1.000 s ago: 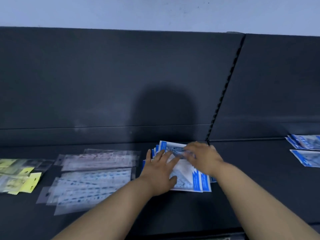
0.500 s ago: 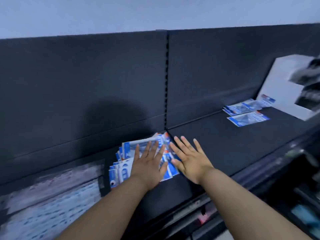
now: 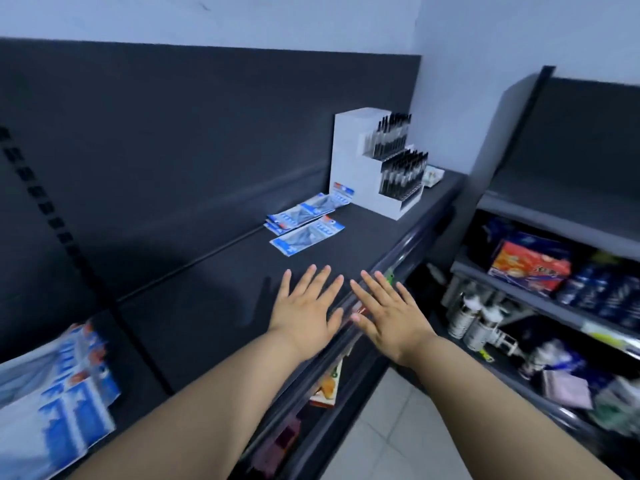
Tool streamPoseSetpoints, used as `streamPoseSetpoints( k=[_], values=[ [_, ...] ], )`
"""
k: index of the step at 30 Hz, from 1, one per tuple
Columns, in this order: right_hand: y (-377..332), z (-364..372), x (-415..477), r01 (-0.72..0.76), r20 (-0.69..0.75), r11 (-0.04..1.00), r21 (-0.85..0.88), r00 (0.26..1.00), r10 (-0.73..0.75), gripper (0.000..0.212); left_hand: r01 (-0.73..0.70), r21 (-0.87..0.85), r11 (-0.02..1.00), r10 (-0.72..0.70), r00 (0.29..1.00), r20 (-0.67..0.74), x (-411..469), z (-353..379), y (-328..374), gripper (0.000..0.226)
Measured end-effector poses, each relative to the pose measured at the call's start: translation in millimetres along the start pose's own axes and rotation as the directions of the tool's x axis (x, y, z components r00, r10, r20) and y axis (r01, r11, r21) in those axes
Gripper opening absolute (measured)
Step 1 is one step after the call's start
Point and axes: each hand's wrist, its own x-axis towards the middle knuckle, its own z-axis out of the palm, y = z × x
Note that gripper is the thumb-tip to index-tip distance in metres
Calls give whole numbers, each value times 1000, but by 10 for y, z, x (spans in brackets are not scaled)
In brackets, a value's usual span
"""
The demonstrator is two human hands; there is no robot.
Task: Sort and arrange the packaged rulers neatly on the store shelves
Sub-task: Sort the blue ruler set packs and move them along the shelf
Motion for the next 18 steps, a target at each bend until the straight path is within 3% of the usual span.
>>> streamPoseSetpoints(
  k=[8, 15, 18],
  values=[
    [1201, -171, 911, 207, 50, 978, 33, 977, -209, 106, 220, -20, 975, -220, 976, 5, 1180, 204, 270, 59],
    [1455, -61, 1903, 320, 97, 942, 102, 939, -330, 106, 359, 20, 933, -359, 931, 71, 1762, 419, 36, 59],
    [1513, -25, 2396, 392, 99, 912, 121, 909, -404, 89, 429, -2, 903, -428, 902, 63, 2072, 577, -188, 59]
  ],
)
